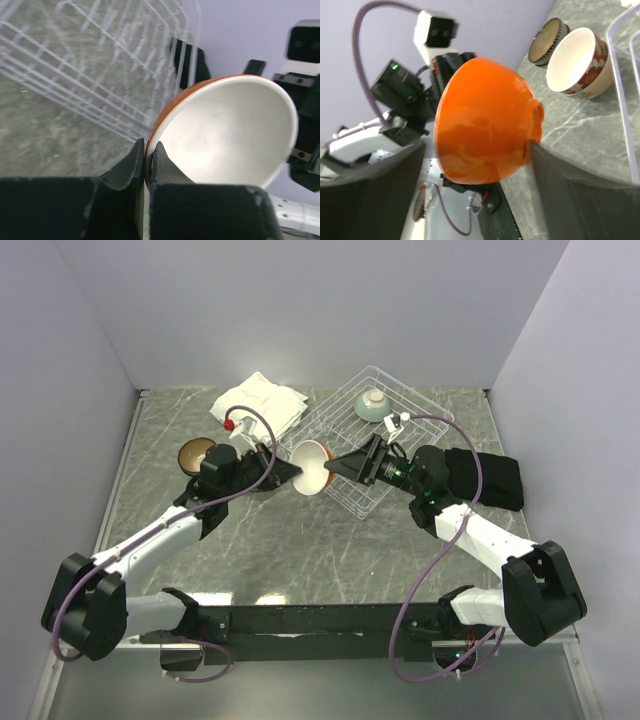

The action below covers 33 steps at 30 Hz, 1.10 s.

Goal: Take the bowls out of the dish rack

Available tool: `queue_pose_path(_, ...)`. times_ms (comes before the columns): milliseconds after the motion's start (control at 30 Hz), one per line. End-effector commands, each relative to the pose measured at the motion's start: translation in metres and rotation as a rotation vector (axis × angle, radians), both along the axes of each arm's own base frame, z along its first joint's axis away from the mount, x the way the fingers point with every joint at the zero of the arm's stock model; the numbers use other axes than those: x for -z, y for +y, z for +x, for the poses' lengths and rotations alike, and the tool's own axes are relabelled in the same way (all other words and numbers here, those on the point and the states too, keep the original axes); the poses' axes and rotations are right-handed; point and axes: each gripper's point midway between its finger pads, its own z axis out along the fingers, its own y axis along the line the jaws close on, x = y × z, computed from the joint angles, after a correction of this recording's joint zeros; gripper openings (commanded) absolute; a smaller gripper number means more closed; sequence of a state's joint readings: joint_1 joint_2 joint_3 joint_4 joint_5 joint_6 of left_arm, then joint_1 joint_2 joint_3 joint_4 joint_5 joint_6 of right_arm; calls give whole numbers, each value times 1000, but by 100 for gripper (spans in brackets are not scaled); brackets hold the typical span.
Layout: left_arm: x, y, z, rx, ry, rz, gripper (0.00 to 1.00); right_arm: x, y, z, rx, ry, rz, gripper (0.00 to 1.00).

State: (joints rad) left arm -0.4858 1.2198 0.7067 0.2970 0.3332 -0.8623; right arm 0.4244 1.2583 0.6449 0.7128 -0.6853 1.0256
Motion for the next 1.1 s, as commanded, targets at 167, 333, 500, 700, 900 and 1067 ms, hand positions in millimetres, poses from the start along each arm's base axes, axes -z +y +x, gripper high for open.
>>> queue_pose_path(167, 23, 67, -9, -197, 13, 335, 1, -9, -18, 10, 101, -161, -204, 100)
queue_pose_path(333, 53, 89, -28, -215, 122, 463, 1, 6, -39, 23, 192, -199, -428, 100)
queue_pose_path(500, 87, 105, -42, -231, 244, 575, 1, 13, -58, 34, 274, -221, -561, 100)
queue_pose_path(700, 111, 113, -33, -263, 329, 675, 2, 18, -63, 34, 280, -215, -599, 100)
queue_pose_path(900, 129, 112, -22, -265, 381, 730, 4, 23, -66, 33, 287, -207, -611, 100)
queue_pose_path(1067, 145, 107, -26, -227, 417, 737, 17, 32, -70, 32, 285, -195, -653, 100)
